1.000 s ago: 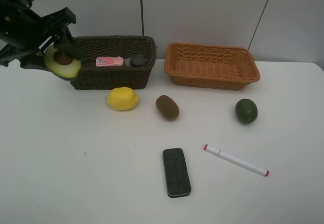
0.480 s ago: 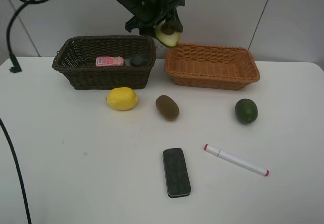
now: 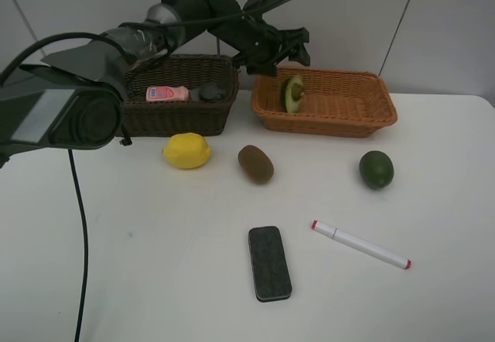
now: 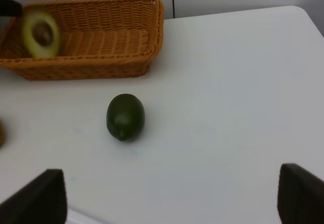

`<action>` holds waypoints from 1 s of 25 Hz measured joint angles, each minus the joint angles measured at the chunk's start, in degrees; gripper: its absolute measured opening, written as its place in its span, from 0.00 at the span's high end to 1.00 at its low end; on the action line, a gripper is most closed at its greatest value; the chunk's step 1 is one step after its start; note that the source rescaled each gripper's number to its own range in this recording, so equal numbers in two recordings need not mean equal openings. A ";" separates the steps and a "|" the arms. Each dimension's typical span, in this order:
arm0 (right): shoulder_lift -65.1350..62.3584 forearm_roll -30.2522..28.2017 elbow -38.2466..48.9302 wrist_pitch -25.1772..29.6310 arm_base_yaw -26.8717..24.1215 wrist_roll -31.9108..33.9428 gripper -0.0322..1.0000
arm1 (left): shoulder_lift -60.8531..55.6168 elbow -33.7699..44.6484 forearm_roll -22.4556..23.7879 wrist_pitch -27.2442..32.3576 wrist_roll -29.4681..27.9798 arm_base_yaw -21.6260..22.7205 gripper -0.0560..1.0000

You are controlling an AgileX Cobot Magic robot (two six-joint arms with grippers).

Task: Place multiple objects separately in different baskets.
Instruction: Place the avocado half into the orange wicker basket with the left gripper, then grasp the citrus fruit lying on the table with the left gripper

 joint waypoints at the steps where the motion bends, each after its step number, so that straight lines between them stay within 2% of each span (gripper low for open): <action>1: 0.00 0.00 0.00 0.00 0.00 0.00 0.02 | 0.02 -0.23 0.00 0.00 0.00 0.00 0.04; 6: 0.00 0.00 0.00 0.00 0.00 0.00 0.02 | -0.53 -3.18 0.00 3.16 0.34 0.00 0.04; 10: 0.00 0.00 0.00 0.00 0.00 0.00 0.02 | -3.04 -6.83 0.36 13.16 0.68 0.00 0.04; 14: 0.00 0.00 0.00 0.00 0.00 0.00 0.02 | -6.15 -10.95 1.15 25.37 6.53 0.00 0.04; 17: 0.00 0.00 0.00 0.00 0.00 0.00 0.02 | -8.11 -11.49 1.88 27.53 8.37 0.00 0.04; 22: 0.00 0.00 0.00 0.00 0.00 0.00 0.02 | -11.63 -11.40 2.88 27.60 8.54 0.00 0.04; 25: 0.00 0.00 0.00 0.00 0.00 0.00 0.02 | -16.19 -8.70 3.73 27.64 8.54 0.00 0.04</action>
